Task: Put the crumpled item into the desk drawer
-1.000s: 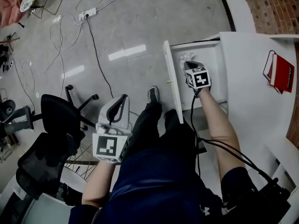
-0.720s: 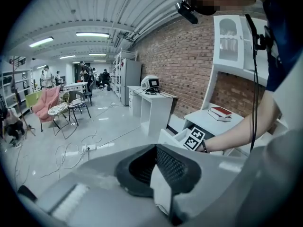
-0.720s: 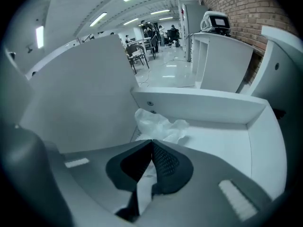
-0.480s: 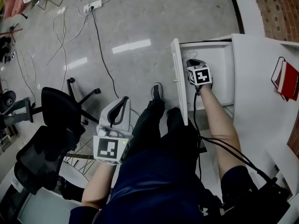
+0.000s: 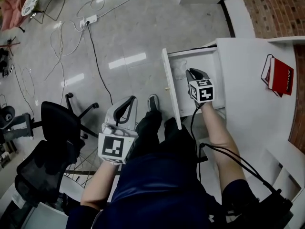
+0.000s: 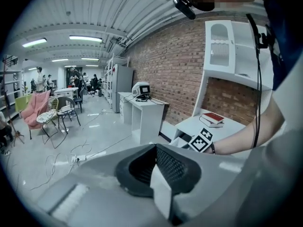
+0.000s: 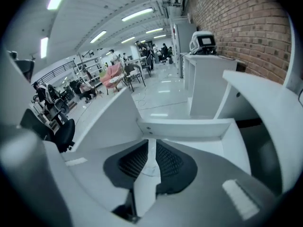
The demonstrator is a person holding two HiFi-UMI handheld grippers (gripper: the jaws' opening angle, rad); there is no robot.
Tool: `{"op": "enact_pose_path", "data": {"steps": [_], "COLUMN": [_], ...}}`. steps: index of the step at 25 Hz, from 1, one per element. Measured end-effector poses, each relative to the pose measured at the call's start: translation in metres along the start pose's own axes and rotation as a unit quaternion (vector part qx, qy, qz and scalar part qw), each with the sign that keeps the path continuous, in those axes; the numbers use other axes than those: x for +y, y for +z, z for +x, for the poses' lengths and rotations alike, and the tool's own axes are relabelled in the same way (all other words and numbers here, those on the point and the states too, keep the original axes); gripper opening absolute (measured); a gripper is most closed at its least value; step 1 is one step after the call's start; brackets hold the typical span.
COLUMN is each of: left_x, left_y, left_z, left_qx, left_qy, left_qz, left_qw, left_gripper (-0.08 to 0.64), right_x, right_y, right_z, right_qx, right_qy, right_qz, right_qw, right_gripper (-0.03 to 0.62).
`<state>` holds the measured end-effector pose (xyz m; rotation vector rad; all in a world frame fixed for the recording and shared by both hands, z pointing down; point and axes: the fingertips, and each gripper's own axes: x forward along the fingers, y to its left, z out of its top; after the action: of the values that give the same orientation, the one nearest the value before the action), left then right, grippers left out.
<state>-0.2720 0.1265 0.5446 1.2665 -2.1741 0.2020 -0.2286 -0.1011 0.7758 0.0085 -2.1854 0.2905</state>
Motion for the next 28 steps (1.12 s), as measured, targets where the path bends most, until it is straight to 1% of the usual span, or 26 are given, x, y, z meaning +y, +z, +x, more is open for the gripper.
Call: {"op": "enact_pose_path", "data": {"steps": [3,6,9,12,14,17,20,24,28], "left_x": [-0.021,-0.044,-0.070,-0.095,-0.109,-0.126,-0.138,-0.163,-0.189], "left_y": [0.023,0.049,0.072,0.093,0.108,0.129,0.149,0.184,0.214], "left_z": [0.006,0.012,0.015,0.014,0.015,0.009,0.001,-0.016,-0.038], "left_qx": [-0.021,-0.045,-0.067,-0.090,-0.109,-0.130,-0.151,-0.191,-0.231], "left_qy": [-0.020,-0.041,-0.059,-0.075,-0.084,-0.088,-0.089,-0.093,-0.099], "left_qz": [0.017,0.031,0.044,0.055,0.063,0.071,0.095,0.088,0.104], "left_qw": [0.9994,0.9977,0.9950,0.9916,0.9886,0.9851,0.9799,0.9733,0.9624], "left_gripper": [0.003,0.003,0.003,0.003,0.003,0.003,0.003,0.003,0.003], "right_x": [0.001,0.005,0.008,0.011,0.007,0.002,0.003,0.009,0.023], "right_y": [0.025,0.052,0.076,0.097,0.111,0.128,0.143,0.155,0.162], "right_z": [-0.046,-0.097,-0.153,-0.210,-0.245,-0.298,-0.349,-0.401,-0.447], "right_qx": [-0.051,-0.101,-0.150,-0.200,-0.238,-0.296,-0.347,-0.397,-0.439], "right_qy": [-0.002,-0.009,-0.017,-0.024,-0.032,-0.039,-0.046,-0.059,-0.078], "right_qz": [0.000,-0.012,-0.019,-0.020,-0.011,0.013,0.023,0.001,-0.047], "right_qw": [0.999,0.995,0.988,0.979,0.971,0.954,0.936,0.916,0.894], "right_gripper": [0.049,0.044,0.040,0.037,0.033,0.025,0.014,0.003,0.003]}}
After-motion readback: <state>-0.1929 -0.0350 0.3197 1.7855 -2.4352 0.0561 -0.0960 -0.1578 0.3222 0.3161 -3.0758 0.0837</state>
